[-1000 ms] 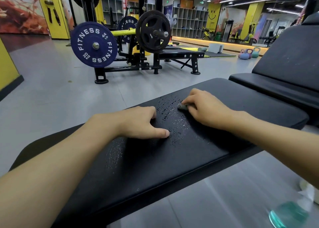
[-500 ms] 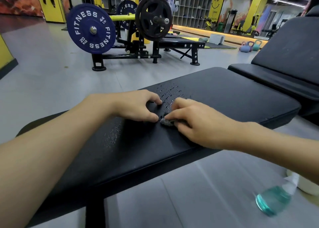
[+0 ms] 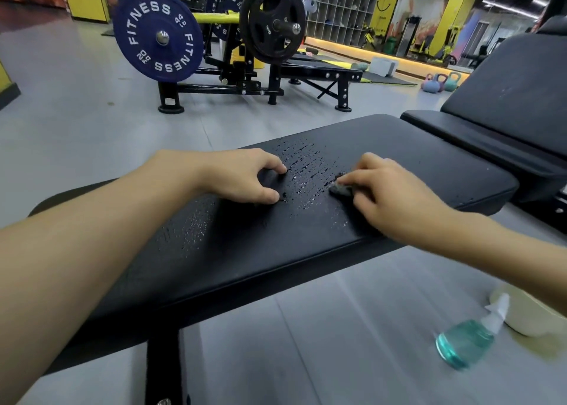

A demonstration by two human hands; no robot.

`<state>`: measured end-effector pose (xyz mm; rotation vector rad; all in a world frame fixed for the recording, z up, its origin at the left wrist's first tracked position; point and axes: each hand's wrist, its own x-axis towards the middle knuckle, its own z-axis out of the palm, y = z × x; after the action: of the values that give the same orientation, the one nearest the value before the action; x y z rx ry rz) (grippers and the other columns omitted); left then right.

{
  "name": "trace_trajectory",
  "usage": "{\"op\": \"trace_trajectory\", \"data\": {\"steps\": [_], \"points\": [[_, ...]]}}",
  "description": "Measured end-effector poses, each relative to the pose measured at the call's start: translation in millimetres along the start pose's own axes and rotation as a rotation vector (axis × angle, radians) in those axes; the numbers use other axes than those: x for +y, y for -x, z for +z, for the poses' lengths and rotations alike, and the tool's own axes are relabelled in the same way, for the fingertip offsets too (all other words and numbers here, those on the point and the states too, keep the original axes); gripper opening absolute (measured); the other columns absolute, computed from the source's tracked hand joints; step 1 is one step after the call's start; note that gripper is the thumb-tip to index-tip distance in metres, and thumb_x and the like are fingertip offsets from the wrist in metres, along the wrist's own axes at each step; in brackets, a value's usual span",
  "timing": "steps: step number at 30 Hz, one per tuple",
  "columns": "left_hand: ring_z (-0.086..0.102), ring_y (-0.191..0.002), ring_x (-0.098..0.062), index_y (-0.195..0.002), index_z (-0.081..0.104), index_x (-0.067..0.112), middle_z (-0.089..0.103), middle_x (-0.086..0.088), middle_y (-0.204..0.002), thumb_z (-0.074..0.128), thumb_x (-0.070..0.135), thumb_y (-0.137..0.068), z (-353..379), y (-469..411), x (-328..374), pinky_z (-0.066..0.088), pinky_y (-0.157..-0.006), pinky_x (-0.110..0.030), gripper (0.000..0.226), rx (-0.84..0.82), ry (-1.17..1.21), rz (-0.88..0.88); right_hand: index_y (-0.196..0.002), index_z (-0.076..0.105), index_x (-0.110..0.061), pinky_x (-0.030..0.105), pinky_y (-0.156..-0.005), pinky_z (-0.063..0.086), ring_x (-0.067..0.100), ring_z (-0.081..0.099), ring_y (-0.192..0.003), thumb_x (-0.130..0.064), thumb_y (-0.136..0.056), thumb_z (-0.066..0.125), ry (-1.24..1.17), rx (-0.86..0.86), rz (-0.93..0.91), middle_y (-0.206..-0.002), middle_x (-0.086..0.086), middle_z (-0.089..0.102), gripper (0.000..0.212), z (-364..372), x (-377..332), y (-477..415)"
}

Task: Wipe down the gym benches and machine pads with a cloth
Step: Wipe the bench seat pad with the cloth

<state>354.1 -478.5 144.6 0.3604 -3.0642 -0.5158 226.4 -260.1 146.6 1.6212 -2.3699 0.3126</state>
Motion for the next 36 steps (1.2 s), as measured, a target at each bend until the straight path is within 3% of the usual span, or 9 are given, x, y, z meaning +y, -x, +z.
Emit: {"op": "trace_trajectory", "data": {"steps": [5, 8, 10, 15, 19, 24, 29, 33, 36], "points": [[0.046, -0.1, -0.012, -0.146, 0.046, 0.026, 0.052, 0.007, -0.114, 0.066, 0.033, -0.094, 2, 0, 1, 0.034, -0.087, -0.019, 0.056, 0.001, -0.01, 0.018, -0.112, 0.07, -0.026, 0.034, -0.076, 0.047, 0.023, 0.054, -0.087, -0.023, -0.091, 0.049, -0.142, -0.151, -0.284, -0.099, -0.005, 0.053, 0.031, -1, -51, 38], [0.044, -0.093, -0.011, -0.143, 0.05, 0.028, 0.048, 0.009, -0.102, 0.066, 0.033, -0.094, 2, 3, 0, 0.032, -0.083, -0.018, 0.052, 0.029, 0.018, 0.018, -0.112, 0.071, -0.021, 0.038, -0.08, 0.047, 0.029, 0.057, -0.092, -0.018, -0.094, 0.051, -0.035, -0.049, -0.156, -0.102, 0.0, 0.056, 0.027, -2, -25, 15], [0.047, -0.097, -0.013, -0.142, 0.051, 0.03, 0.054, 0.006, -0.113, 0.065, 0.032, -0.094, 4, 3, -1, 0.034, -0.086, -0.021, 0.05, 0.039, 0.026, 0.018, -0.109, 0.07, -0.023, 0.043, -0.081, 0.047, 0.032, 0.054, -0.092, -0.017, -0.092, 0.05, 0.023, 0.005, -0.047, -0.1, 0.002, 0.053, 0.027, 4, -28, 12], [0.046, -0.131, -0.017, -0.142, 0.049, 0.029, 0.048, 0.003, -0.147, 0.056, 0.021, -0.097, 11, 6, -1, 0.035, -0.109, -0.029, 0.047, 0.067, 0.03, 0.013, -0.11, 0.07, -0.025, 0.04, -0.079, 0.048, 0.029, 0.054, -0.088, -0.025, -0.093, 0.046, -0.112, -0.161, -0.33, -0.099, -0.001, 0.055, 0.03, 7, -73, 26], [0.044, -0.13, -0.015, -0.14, 0.051, 0.029, 0.046, 0.007, -0.147, 0.053, 0.012, -0.096, 9, 12, -6, 0.033, -0.105, -0.024, 0.047, 0.067, 0.057, -0.009, -0.113, 0.071, -0.024, 0.044, -0.086, 0.048, 0.033, 0.055, -0.099, -0.019, -0.095, 0.048, -0.023, -0.007, 0.001, -0.105, 0.003, 0.054, 0.029, 12, -36, -13], [0.047, -0.122, -0.013, -0.138, 0.053, 0.027, 0.051, 0.004, -0.141, 0.051, 0.008, -0.093, 9, 11, -6, 0.035, -0.103, -0.024, 0.049, 0.073, 0.062, -0.006, -0.103, 0.072, -0.024, 0.042, -0.08, 0.047, 0.027, 0.053, -0.09, -0.031, -0.098, 0.049, -0.118, -0.116, -0.297, -0.094, -0.005, 0.048, 0.025, 13, -85, 11], [0.05, -0.12, -0.014, -0.135, 0.056, 0.028, 0.055, 0.005, -0.136, 0.05, 0.007, -0.092, 7, 13, -9, 0.039, -0.106, -0.029, 0.048, 0.078, 0.064, -0.02, -0.109, 0.069, -0.022, 0.044, -0.086, 0.047, 0.033, 0.058, -0.104, -0.023, -0.096, 0.048, 0.11, -0.001, 0.077, -0.107, 0.002, 0.054, 0.025, 13, -35, -37], [0.054, -0.112, -0.015, -0.128, 0.06, 0.025, 0.06, 0.003, -0.125, 0.055, 0.008, -0.09, 6, 12, -10, 0.043, -0.098, -0.027, 0.042, 0.093, 0.088, 0.01, -0.114, 0.058, -0.018, 0.043, -0.083, 0.047, 0.027, 0.056, -0.099, -0.017, -0.092, 0.049, -0.015, -0.039, -0.182, -0.108, 0.001, 0.056, 0.024, 24, -77, -18], [0.054, -0.107, -0.016, -0.129, 0.06, 0.024, 0.06, 0.003, -0.121, 0.056, 0.009, -0.091, 3, 10, -11, 0.043, -0.092, -0.025, 0.042, 0.092, 0.082, -0.009, -0.113, 0.059, -0.015, 0.038, -0.087, 0.045, 0.025, 0.057, -0.104, -0.021, -0.093, 0.055, -0.048, -0.12, -0.124, -0.112, 0.003, 0.059, 0.02, 11, -48, -36]]}}
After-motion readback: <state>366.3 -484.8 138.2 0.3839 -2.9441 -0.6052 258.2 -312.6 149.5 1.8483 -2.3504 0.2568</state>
